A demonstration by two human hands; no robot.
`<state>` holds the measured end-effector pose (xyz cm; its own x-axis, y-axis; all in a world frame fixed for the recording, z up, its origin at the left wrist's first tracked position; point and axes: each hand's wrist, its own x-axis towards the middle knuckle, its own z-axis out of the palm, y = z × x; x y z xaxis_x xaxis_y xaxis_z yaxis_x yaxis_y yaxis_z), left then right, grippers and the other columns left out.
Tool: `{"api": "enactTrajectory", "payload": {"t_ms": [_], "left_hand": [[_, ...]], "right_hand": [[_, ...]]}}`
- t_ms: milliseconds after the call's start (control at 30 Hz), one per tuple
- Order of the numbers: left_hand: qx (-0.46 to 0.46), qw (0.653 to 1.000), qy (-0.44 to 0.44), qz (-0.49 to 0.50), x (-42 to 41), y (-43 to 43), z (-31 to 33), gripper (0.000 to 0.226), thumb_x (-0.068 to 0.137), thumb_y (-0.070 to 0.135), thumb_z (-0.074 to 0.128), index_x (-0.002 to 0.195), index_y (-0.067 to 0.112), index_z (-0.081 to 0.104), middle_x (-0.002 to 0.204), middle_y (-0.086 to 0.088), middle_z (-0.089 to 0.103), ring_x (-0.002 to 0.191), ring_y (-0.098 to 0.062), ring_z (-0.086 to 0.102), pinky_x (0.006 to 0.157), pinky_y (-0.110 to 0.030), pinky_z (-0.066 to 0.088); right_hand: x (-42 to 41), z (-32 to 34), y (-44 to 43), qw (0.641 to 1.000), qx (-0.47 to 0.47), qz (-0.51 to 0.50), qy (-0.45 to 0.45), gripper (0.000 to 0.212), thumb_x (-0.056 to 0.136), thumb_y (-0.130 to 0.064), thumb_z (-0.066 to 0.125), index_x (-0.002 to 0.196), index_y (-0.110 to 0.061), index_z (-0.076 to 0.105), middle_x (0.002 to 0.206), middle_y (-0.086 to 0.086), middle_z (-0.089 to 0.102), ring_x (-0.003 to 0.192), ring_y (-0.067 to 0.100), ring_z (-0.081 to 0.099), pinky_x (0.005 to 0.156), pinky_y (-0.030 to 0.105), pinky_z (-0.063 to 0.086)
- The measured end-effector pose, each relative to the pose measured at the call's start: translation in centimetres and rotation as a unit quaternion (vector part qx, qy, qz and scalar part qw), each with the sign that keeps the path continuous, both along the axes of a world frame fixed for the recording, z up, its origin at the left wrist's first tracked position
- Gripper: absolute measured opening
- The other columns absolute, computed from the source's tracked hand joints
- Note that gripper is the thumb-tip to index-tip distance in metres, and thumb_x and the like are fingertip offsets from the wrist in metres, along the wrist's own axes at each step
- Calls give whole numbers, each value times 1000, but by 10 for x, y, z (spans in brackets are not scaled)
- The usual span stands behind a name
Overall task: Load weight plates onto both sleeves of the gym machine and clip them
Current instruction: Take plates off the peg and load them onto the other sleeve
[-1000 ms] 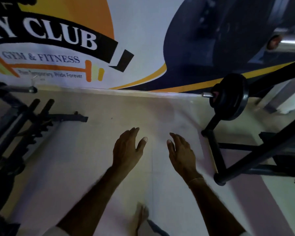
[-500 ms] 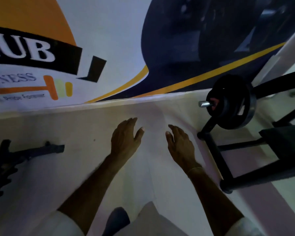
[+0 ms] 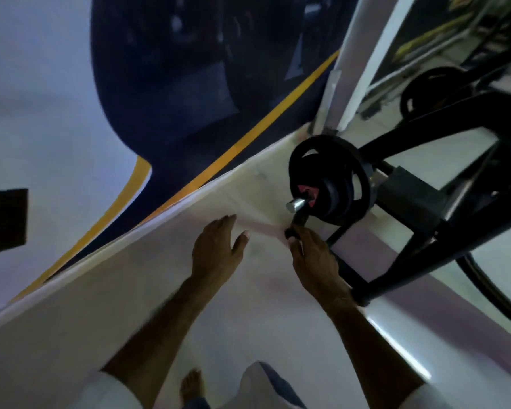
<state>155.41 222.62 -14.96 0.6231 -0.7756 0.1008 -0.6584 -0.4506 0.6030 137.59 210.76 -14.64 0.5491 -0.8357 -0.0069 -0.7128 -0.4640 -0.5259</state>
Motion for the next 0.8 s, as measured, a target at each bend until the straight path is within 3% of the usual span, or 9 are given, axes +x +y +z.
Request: {"api": "enactTrajectory", "payload": {"t_ms": [133,267,467,667,800], "left_hand": [[21,996,-13,-81,41,-61,1,58,97,48,56,144,14,51,140,-6,60,131,-21,54,105,-36,47],[40,990,-23,-135,68,-124,-12,60,98,49,53,146,14,48,143,-6,58,134,-21,51,106,-36,46],[55,980,36,-188,90,-222,-39,62,97,52,51,148,17,45,148,-2,52,138,-19,45,107,-37,43],[68,949,-36,-304,116,-332,-103,64,95,47,56,146,11,46,144,-10,54,130,-30,53,92,-38,50],[81,950,37,-300,124,-405,-162,83,93,56,55,158,15,23,157,-10,38,139,-30,43,100,-43,46]], "right_hand": [[18,-7,-34,998,3,-63,-24,44,105,-35,41,149,-28,44,152,3,51,135,27,50,105,48,48],[39,-29,-79,990,7,-135,-43,45,99,-38,40,141,-24,52,139,4,60,126,28,57,95,43,52],[66,-65,-149,977,31,-205,-52,37,101,-30,53,138,-26,50,138,3,59,126,26,56,99,43,50],[90,-128,-229,959,57,-273,-48,66,94,-33,63,152,-25,31,149,5,49,136,27,50,109,48,48],[97,-193,-274,934,52,-348,-58,90,91,-37,68,159,-19,13,160,13,33,147,33,35,117,55,38]]}}
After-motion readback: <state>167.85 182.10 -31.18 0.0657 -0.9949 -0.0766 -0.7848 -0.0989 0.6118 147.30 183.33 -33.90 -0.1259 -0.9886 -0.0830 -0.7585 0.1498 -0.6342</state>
